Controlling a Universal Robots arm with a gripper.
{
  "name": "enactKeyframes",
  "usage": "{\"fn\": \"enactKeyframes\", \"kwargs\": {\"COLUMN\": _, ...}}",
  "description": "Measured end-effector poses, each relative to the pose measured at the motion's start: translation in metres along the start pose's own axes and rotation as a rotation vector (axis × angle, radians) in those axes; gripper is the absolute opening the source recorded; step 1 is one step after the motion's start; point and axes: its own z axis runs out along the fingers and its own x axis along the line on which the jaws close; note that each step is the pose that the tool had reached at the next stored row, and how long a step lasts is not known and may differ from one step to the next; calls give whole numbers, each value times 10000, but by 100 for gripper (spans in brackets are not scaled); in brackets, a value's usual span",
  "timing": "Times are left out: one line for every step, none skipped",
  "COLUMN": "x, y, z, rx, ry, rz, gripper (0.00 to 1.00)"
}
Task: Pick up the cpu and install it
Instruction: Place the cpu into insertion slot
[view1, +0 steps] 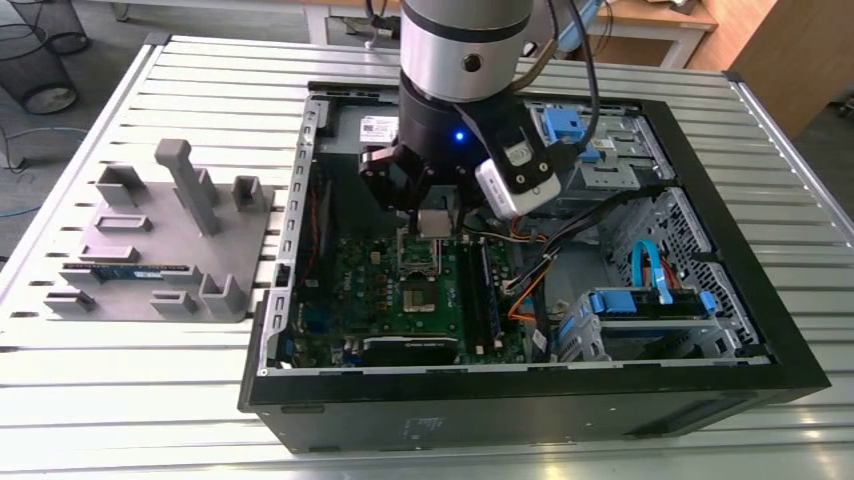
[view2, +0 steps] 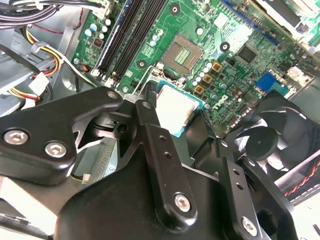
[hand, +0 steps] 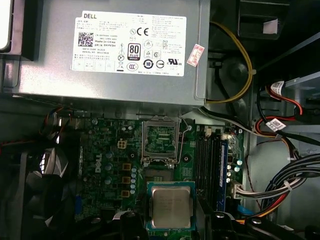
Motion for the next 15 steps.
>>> {"fn": "enactKeyframes", "kwargs": {"x": 0, "y": 0, "z": 2, "rx": 27, "ry": 2, "rz": -1, "gripper": 47}}
{"fn": "enactKeyframes", "kwargs": {"x": 0, "y": 0, "z": 7, "rx": 54, "ry": 4, "rz": -1, "gripper": 47}}
{"fn": "enactKeyframes", "kwargs": {"x": 1, "y": 0, "z": 10, "rx": 92, "ry": 6, "rz": 1, "gripper": 47}}
{"fn": "enactKeyframes", "kwargs": {"x": 0, "y": 0, "z": 15, "rx": 113, "ry": 8, "rz": 2, "gripper": 47}}
{"fn": "enactKeyframes", "kwargs": {"x": 1, "y": -1, "z": 22, "rx": 115, "ry": 9, "rz": 3, "gripper": 47}}
{"fn": "enactKeyframes", "kwargs": {"x": 1, "y": -1, "z": 33, "rx": 116, "ry": 8, "rz": 5, "gripper": 47}}
{"fn": "enactKeyframes", "kwargs": {"x": 1, "y": -2, "z": 45, "rx": 119, "ry": 8, "rz": 7, "gripper": 47}}
{"fn": "enactKeyframes", "kwargs": {"x": 2, "y": -2, "z": 61, "rx": 124, "ry": 8, "rz": 9, "gripper": 47}}
{"fn": "enactKeyframes", "kwargs": {"x": 2, "y": -3, "z": 77, "rx": 130, "ry": 9, "rz": 11, "gripper": 47}}
{"fn": "enactKeyframes", "kwargs": {"x": 3, "y": -3, "z": 93, "rx": 136, "ry": 8, "rz": 12, "gripper": 47}}
{"fn": "enactKeyframes", "kwargs": {"x": 6, "y": -3, "z": 103, "rx": 151, "ry": 7, "rz": 15, "gripper": 47}}
{"fn": "enactKeyframes", "kwargs": {"x": 11, "y": -3, "z": 113, "rx": 161, "ry": 1, "rz": 14, "gripper": 47}}
{"fn": "enactKeyframes", "kwargs": {"x": 16, "y": -3, "z": 122, "rx": 163, "ry": -12, "rz": 11, "gripper": 47}}
{"fn": "enactKeyframes", "kwargs": {"x": 21, "y": -4, "z": 133, "rx": 165, "ry": -23, "rz": 11, "gripper": 47}}
{"fn": "enactKeyframes", "kwargs": {"x": 26, "y": -4, "z": 147, "rx": 165, "ry": -34, "rz": 11, "gripper": 47}}
